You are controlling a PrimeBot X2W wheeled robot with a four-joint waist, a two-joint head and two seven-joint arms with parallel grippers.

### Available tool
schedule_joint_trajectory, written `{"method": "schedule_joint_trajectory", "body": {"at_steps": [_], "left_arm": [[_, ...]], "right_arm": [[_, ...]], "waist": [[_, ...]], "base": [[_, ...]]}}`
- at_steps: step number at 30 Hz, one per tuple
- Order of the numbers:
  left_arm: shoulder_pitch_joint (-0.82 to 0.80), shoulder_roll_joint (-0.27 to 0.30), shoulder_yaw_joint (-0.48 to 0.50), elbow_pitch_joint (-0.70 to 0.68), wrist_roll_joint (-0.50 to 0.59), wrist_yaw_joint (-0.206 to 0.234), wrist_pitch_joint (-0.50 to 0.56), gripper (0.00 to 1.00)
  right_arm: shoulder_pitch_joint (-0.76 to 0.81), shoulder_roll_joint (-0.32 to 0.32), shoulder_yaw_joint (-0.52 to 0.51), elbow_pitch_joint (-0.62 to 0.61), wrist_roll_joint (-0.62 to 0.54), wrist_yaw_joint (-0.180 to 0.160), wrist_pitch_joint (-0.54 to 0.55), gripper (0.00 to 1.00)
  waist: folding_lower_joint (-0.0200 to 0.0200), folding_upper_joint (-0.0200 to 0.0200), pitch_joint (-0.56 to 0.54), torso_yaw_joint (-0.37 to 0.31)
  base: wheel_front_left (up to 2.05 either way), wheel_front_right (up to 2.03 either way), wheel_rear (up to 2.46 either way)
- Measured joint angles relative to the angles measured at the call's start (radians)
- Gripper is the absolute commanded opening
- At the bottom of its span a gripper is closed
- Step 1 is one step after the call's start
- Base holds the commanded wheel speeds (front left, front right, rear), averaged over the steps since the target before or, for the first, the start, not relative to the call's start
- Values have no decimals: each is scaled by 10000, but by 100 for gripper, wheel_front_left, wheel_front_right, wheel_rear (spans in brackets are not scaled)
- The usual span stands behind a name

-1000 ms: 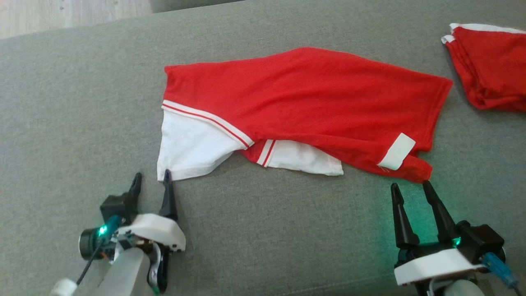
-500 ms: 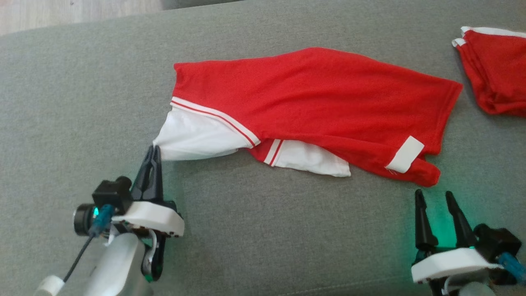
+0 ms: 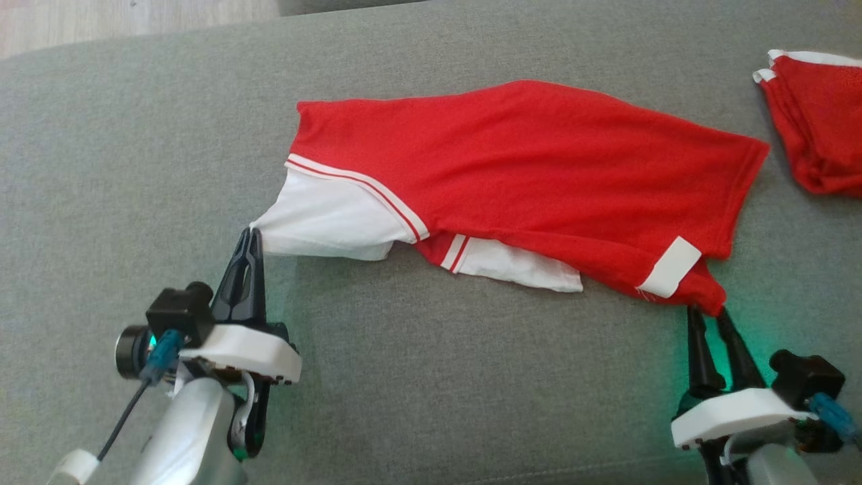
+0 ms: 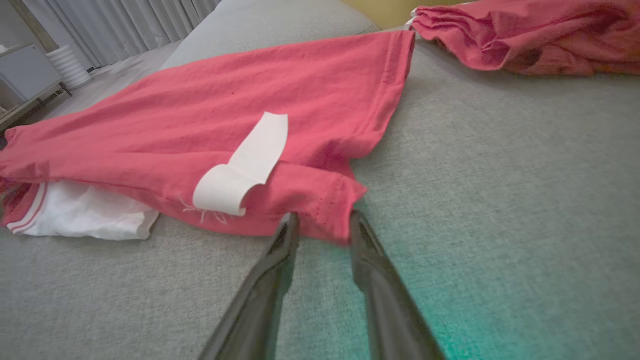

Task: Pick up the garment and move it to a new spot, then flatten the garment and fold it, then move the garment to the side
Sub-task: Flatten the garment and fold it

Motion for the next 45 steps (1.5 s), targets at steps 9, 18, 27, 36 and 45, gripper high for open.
{"method": "schedule_joint_trajectory", "body": {"at_steps": [9, 18, 27, 36, 45], "left_arm": [[62, 180, -88, -215, -23, 42, 79, 0], [186, 58, 698, -1889, -1216, -696, -627, 0], [-2310, -90, 1083, -3645, -2481, -1319, -25, 0], [-6575, -228, 1283, -3243, -3051, -1137, 1419, 0], [-9132, 104, 1346, 86, -2575, -1091, 1586, 0]], "right_arm": [[21, -27, 138, -44, -17, 0, 0, 0], [504, 31, -857, -3473, -462, 0, 15, 0], [-445, -775, -1595, -5866, -1244, 0, 13, 0], [-4850, -3175, -790, -4905, -318, 0, 665, 0], [-8618, -3553, 1446, -1352, 640, 0, 627, 0]], "waist": [[0, 0, -238, 10], [-1, 0, -1289, 18], [-2, 0, -2350, 89], [-1, 0, -1973, 168], [3, 0, -268, 227]], "base": [[0, 0, 0], [0, 0, 0], [0, 0, 0], [0, 0, 0], [0, 0, 0]]}}
